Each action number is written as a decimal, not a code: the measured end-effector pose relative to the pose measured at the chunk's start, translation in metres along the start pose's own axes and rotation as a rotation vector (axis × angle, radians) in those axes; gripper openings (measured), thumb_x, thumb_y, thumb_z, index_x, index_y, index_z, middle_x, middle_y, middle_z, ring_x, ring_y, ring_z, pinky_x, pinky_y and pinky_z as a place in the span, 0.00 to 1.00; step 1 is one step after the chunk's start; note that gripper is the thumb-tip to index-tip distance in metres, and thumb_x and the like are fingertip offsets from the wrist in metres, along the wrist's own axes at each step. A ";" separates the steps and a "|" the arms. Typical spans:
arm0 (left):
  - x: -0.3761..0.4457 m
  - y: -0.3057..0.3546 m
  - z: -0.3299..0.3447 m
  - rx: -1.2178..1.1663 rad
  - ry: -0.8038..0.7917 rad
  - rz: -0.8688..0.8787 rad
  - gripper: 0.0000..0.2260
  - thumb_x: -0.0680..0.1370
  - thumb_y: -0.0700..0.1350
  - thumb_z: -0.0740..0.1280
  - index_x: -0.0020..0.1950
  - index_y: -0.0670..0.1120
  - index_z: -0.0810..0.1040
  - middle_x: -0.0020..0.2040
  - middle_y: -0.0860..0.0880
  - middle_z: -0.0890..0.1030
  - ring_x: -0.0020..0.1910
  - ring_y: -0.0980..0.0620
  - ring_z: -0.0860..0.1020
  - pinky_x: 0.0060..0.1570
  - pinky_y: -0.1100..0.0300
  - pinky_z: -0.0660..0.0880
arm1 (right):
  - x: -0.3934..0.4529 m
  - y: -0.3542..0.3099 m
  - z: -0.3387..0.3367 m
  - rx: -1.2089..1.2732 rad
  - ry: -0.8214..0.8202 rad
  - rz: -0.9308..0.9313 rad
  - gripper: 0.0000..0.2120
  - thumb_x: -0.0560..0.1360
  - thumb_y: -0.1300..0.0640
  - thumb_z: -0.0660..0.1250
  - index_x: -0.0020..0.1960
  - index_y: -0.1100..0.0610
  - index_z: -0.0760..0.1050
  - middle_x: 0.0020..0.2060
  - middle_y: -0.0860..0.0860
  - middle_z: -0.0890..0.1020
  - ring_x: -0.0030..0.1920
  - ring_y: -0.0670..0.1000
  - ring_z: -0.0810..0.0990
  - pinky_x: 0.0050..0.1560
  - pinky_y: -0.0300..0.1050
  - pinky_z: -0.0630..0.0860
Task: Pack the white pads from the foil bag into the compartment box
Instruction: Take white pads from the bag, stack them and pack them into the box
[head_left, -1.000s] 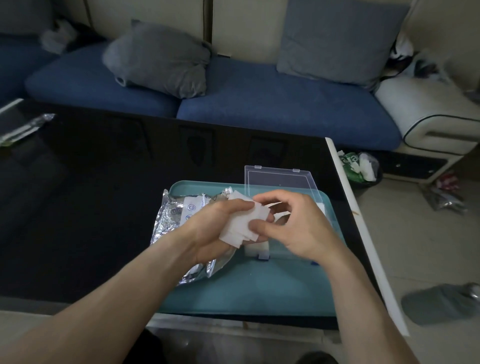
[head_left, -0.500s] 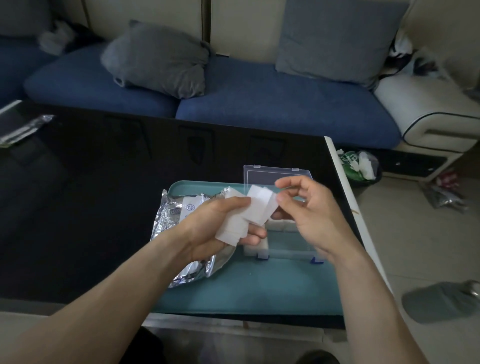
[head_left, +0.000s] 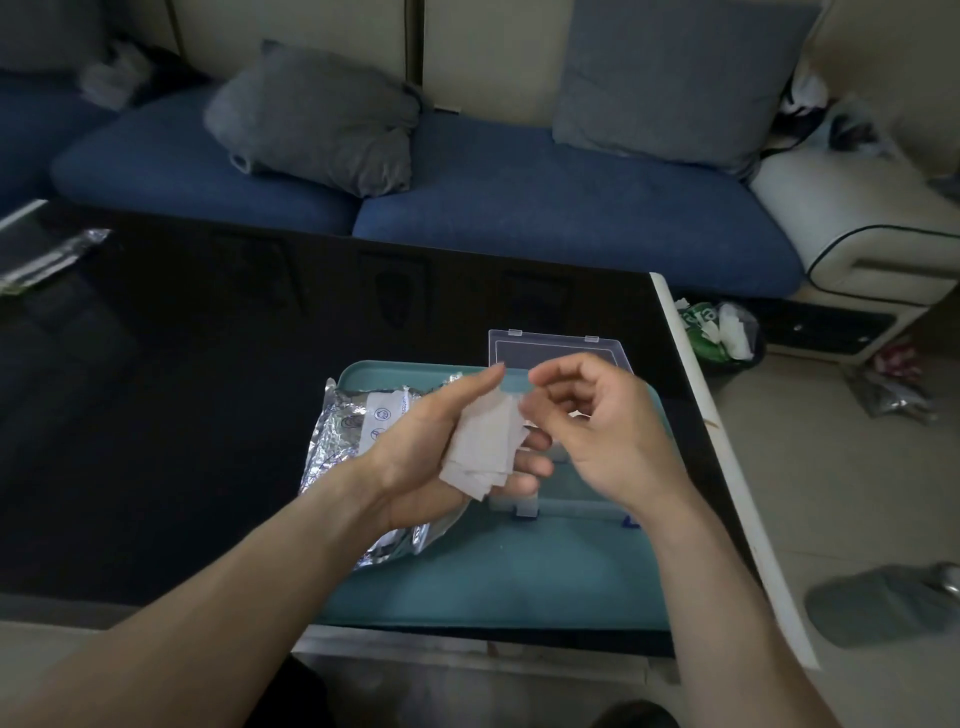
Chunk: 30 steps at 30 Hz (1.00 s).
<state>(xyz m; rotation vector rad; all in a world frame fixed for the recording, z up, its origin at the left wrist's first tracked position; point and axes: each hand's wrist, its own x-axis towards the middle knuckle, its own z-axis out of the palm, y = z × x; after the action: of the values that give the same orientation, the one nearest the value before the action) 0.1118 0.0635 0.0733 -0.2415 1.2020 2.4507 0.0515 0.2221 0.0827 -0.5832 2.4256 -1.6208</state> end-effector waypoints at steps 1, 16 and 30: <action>0.000 -0.001 0.000 0.007 0.000 0.001 0.26 0.81 0.55 0.61 0.65 0.32 0.74 0.47 0.39 0.77 0.41 0.43 0.78 0.39 0.55 0.79 | 0.000 0.001 0.003 -0.019 0.007 -0.011 0.06 0.76 0.57 0.73 0.51 0.50 0.80 0.42 0.45 0.84 0.44 0.43 0.83 0.43 0.35 0.78; 0.008 -0.008 0.000 -0.019 0.222 0.057 0.02 0.77 0.38 0.67 0.45 0.42 0.77 0.37 0.45 0.75 0.36 0.51 0.75 0.37 0.58 0.77 | -0.010 0.000 0.013 -0.373 -0.210 -0.191 0.34 0.61 0.46 0.84 0.63 0.45 0.74 0.59 0.37 0.73 0.61 0.37 0.72 0.58 0.25 0.65; 0.002 -0.008 0.004 0.126 0.124 -0.090 0.03 0.76 0.40 0.67 0.48 0.42 0.79 0.41 0.44 0.80 0.40 0.49 0.78 0.40 0.59 0.76 | -0.012 0.001 0.019 -0.447 -0.288 -0.152 0.47 0.58 0.40 0.83 0.73 0.44 0.68 0.63 0.39 0.71 0.62 0.42 0.72 0.64 0.41 0.72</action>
<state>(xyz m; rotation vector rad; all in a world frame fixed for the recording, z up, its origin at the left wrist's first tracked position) 0.1131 0.0715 0.0696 -0.4069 1.3613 2.3023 0.0686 0.2112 0.0729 -1.0107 2.5688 -0.9443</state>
